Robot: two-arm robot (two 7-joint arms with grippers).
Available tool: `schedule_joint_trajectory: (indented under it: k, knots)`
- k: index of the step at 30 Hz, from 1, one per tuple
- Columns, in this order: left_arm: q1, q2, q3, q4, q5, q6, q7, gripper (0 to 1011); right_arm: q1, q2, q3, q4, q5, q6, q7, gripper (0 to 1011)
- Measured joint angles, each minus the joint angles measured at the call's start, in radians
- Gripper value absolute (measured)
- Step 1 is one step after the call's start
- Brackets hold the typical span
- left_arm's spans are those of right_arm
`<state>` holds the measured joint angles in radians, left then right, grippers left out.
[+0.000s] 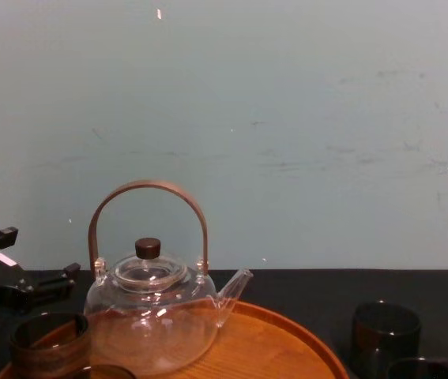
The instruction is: Pick up the glass from the table and place it on the tray.
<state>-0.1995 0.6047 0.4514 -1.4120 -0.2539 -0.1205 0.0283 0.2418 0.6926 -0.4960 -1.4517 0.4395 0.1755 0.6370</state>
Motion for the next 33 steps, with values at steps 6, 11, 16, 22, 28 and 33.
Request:
schedule_joint_trajectory:
  k: [6, 11, 16, 22, 28, 33]
  knots:
    - [0.0, 0.0, 0.0, 0.0, 0.0, 0.0, 0.0, 1001, -0.001, 0.001, 0.004, -0.002, 0.007, -0.001, 0.004, 902]
    - [0.0, 0.0, 0.0, 0.0, 0.0, 0.0, 0.0, 1001, -0.008, 0.009, 0.02, -0.024, 0.028, -0.01, 0.008, 902]
    - [0.0, 0.0, 0.0, 0.0, 0.0, 0.0, 0.0, 1001, -0.008, 0.026, 0.037, -0.059, 0.056, -0.013, 0.023, 902]
    - [0.0, 0.0, 0.0, 0.0, 0.0, 0.0, 0.0, 1002, 0.01, 0.046, 0.037, -0.088, 0.083, -0.019, 0.061, 902]
    - [0.0, 0.0, 0.0, 0.0, 0.0, 0.0, 0.0, 1001, 0.048, 0.044, 0.005, -0.091, 0.087, -0.03, 0.095, 902]
    - [0.0, 0.0, 0.0, 0.0, 0.0, 0.0, 0.0, 1001, 0.082, 0.022, -0.027, -0.077, 0.084, -0.041, 0.112, 902]
